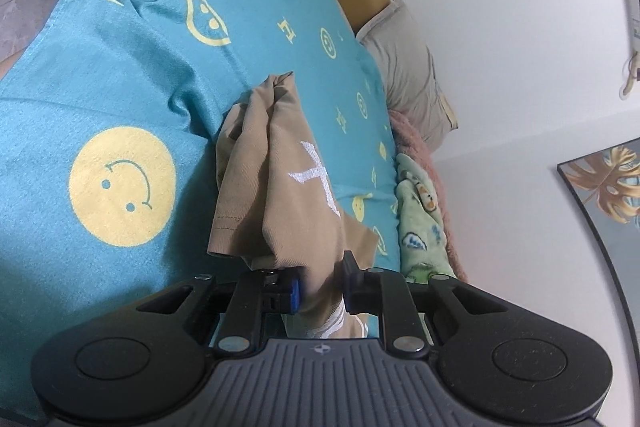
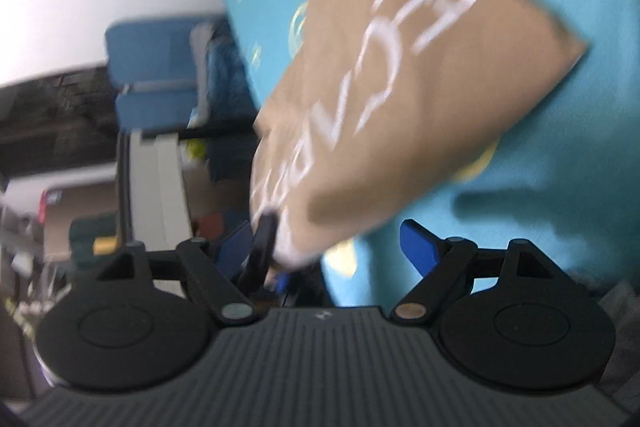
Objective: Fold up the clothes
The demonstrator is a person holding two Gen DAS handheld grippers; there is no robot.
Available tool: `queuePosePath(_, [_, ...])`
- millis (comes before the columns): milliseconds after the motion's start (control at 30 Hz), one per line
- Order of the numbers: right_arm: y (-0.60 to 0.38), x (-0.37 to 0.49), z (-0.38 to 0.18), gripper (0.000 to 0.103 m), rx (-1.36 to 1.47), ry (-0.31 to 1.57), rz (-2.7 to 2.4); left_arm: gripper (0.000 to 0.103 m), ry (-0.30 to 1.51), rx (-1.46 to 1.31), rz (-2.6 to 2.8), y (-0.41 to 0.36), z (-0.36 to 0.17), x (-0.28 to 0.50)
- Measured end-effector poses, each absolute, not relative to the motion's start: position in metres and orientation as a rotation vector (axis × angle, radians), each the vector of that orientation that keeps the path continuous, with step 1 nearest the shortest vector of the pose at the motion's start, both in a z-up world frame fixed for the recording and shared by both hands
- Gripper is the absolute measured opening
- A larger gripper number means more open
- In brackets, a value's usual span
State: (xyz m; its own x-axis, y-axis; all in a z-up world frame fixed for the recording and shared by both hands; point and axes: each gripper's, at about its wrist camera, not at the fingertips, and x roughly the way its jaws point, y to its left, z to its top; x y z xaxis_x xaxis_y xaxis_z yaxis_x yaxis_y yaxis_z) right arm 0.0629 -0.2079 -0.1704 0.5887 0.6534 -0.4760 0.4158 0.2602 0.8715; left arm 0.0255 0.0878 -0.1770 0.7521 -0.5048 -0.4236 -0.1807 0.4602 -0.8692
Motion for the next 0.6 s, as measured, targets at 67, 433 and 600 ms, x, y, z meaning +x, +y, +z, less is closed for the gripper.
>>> queuePosePath(67, [-0.219,0.063,-0.171,0.081,1.338,0.958,0.092,0.019,0.722,-1.102,-0.221,0.091,-0.177,0.025])
queuePosePath(433, [-0.234,0.049,-0.132,0.014,1.16,0.788,-0.063,0.017,0.77,-1.065,-0.2,0.081,-0.15,0.036])
queuePosePath(600, [-0.268,0.015,-0.07,0.013,1.136,0.667,-0.071,0.017,0.819,-1.01,-0.277,0.042,-0.078,0.044])
